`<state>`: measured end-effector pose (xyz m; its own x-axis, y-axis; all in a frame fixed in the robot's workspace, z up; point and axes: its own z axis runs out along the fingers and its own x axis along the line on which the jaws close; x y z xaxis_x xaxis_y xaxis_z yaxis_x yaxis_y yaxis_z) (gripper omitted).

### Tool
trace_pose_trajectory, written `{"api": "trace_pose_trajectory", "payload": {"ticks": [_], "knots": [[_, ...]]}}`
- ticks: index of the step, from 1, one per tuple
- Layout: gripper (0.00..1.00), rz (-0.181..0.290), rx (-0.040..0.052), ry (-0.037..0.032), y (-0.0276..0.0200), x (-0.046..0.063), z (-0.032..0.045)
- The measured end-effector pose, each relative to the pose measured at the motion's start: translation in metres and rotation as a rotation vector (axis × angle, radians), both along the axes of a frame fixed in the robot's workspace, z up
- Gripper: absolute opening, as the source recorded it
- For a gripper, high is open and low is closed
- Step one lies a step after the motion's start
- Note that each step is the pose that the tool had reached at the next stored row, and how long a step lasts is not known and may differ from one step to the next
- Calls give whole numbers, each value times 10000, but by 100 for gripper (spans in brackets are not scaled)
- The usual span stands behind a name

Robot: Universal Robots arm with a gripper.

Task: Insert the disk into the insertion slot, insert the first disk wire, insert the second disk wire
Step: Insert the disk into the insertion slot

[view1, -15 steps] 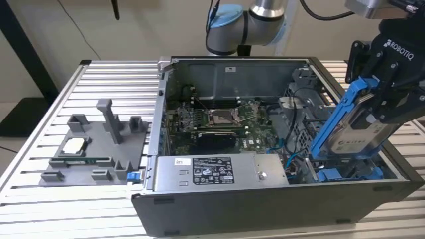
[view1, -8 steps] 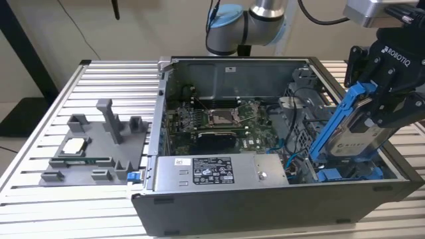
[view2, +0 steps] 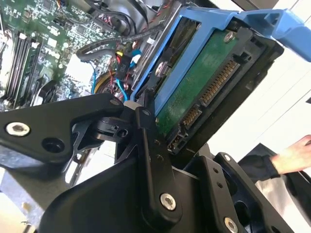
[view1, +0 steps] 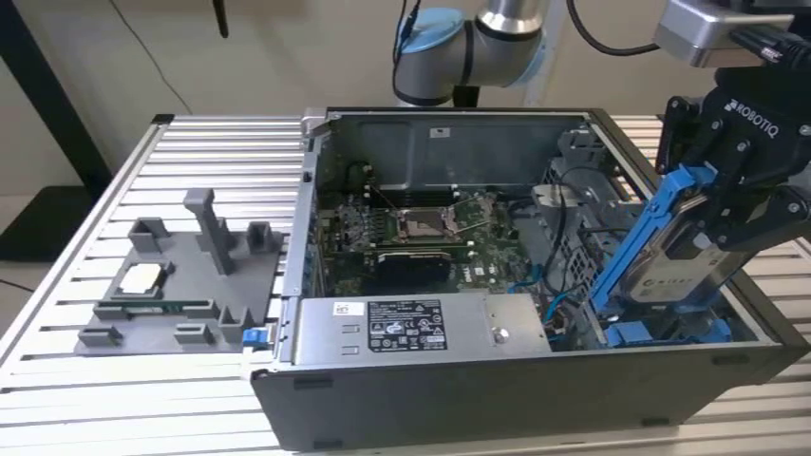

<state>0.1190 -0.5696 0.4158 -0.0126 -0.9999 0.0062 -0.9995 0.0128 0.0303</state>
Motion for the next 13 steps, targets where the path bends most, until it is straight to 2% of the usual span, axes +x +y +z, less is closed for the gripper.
{"api": "trace_pose_trajectory", "payload": {"ticks": [8, 13], "knots": [[33, -1, 0, -1, 0, 12, -59], [33, 1, -1, -4, 0, 13, -121]]}}
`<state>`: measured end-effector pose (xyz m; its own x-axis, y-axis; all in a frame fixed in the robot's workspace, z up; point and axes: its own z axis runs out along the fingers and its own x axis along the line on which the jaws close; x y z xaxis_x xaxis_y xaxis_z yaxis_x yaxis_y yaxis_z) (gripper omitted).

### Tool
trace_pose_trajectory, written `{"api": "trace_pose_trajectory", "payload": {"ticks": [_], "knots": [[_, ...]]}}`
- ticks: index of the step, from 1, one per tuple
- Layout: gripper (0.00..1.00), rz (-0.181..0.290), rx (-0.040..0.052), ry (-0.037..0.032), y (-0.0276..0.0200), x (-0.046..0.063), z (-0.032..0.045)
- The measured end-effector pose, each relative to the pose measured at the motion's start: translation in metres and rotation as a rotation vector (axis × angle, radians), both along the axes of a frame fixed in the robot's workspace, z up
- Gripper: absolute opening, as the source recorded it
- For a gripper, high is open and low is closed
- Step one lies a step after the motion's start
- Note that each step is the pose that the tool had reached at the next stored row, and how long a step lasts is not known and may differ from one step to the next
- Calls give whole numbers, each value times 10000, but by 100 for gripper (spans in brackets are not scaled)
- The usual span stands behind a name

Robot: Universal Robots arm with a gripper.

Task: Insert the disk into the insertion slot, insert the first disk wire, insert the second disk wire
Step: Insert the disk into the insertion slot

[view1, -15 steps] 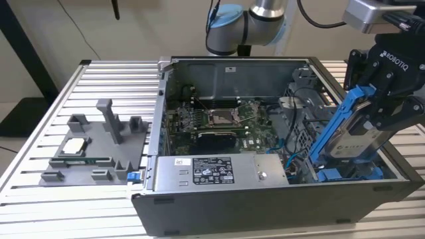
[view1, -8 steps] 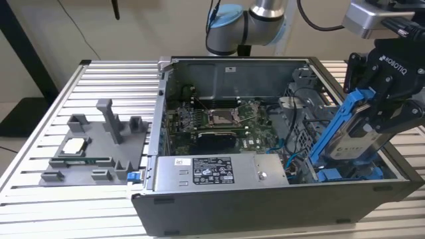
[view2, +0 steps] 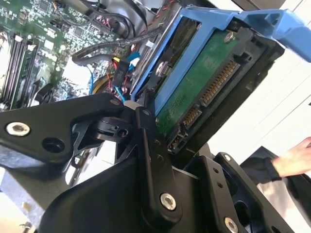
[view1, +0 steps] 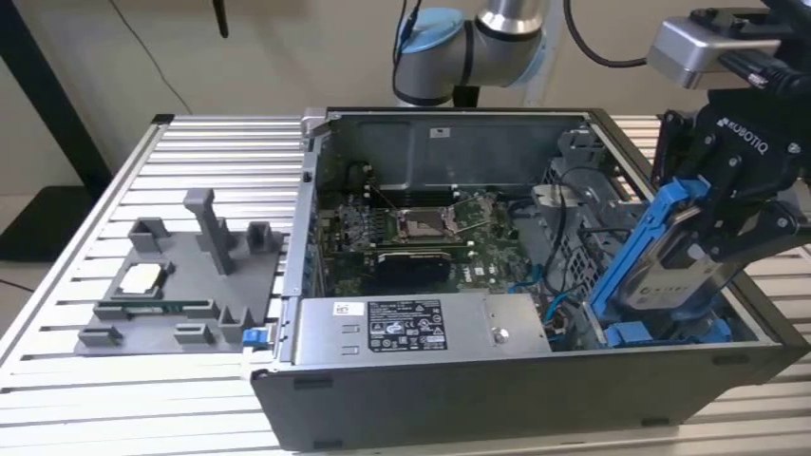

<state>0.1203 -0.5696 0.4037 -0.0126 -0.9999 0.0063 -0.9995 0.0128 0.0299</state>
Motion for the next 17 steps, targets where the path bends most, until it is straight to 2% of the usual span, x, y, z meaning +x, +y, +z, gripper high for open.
{"api": "trace_pose_trajectory", "payload": {"ticks": [11, 17], "knots": [[33, -1, 1, -2, 0, 0, -186], [33, -2, 0, 2, 0, -2, -206]]}}
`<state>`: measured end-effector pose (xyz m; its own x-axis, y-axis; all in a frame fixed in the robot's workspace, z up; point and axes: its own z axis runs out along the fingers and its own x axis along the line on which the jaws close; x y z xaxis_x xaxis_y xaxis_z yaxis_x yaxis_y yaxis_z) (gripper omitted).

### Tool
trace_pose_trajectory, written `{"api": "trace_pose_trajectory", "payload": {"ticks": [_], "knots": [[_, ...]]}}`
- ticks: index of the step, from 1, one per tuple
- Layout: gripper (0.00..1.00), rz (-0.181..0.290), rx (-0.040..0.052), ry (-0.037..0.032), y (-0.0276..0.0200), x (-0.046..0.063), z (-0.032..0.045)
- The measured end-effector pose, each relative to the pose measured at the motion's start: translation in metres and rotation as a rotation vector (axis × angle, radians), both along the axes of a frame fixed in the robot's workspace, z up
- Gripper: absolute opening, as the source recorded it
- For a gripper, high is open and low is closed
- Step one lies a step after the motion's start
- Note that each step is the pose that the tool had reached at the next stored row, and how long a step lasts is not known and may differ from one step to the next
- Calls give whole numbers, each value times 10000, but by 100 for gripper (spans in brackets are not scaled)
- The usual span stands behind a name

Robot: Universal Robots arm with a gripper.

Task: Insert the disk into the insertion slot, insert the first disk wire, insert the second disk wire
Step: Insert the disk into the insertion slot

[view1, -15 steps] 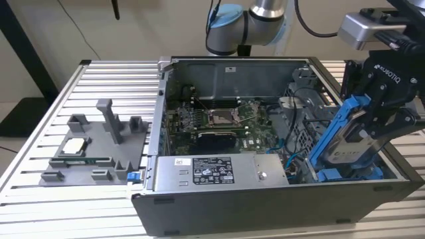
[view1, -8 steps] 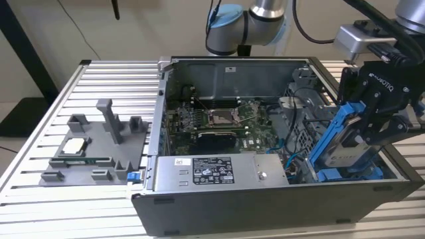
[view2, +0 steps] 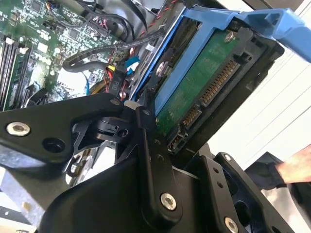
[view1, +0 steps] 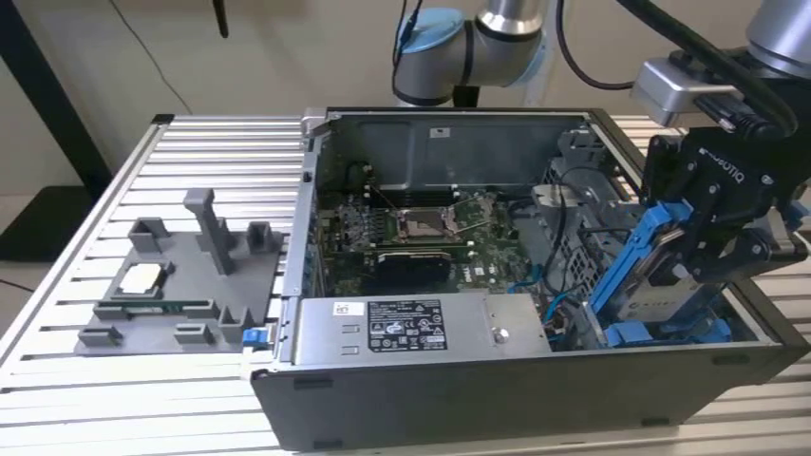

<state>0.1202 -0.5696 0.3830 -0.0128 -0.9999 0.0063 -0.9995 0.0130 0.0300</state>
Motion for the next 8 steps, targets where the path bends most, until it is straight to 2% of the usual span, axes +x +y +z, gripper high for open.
{"api": "trace_pose_trajectory", "payload": {"ticks": [2, 3, 8], "knots": [[34, 0, 1, -3, 0, 0, -1], [40, 0, 1, -3, 0, 0, 0], [40, 1, 1, -1, 2, 1, 32]]}}
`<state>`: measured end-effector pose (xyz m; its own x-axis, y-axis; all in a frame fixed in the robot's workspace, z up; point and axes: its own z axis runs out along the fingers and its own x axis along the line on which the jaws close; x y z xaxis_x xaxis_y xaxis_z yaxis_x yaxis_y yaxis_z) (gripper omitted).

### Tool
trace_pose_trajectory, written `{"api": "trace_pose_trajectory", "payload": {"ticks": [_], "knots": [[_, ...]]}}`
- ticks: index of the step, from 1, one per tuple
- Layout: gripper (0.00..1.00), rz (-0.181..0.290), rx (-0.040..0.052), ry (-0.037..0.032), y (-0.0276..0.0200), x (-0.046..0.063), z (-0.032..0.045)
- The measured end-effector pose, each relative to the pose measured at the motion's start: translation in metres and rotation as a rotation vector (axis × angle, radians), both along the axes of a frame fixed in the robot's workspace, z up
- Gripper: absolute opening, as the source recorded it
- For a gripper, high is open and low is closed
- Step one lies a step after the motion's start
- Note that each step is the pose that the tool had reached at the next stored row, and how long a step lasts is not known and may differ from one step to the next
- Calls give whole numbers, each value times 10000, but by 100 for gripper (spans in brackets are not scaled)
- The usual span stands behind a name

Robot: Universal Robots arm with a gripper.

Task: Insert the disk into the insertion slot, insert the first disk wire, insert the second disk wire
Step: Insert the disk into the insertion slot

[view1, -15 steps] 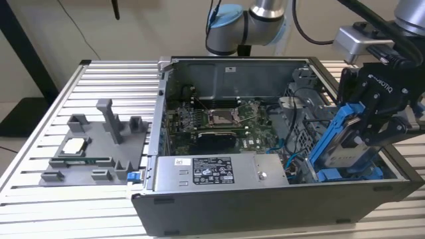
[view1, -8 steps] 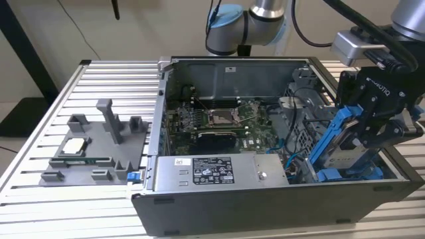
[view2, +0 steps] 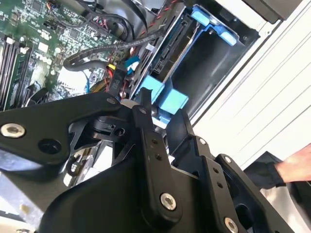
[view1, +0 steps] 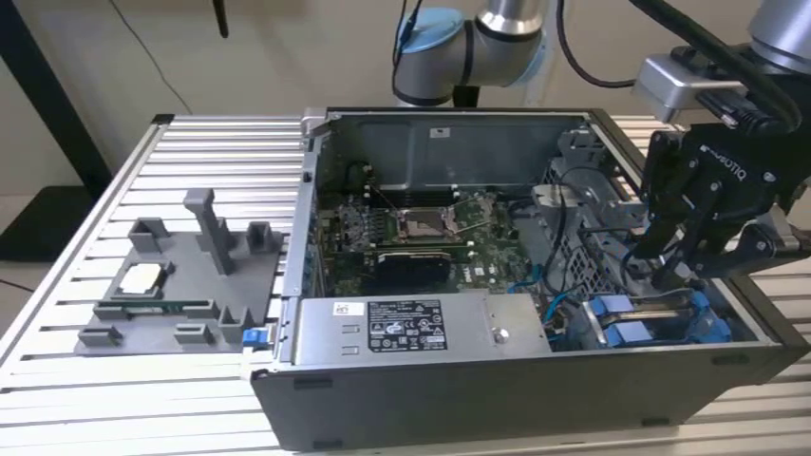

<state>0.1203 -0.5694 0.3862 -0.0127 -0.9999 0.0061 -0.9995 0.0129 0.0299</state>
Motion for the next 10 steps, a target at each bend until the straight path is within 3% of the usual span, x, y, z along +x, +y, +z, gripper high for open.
{"api": "trace_pose_trajectory", "payload": {"ticks": [4, 10], "knots": [[40, 0, -1, 1, 8, 0, 74], [40, 1, 81, 0, 60, 1, 91]]}}
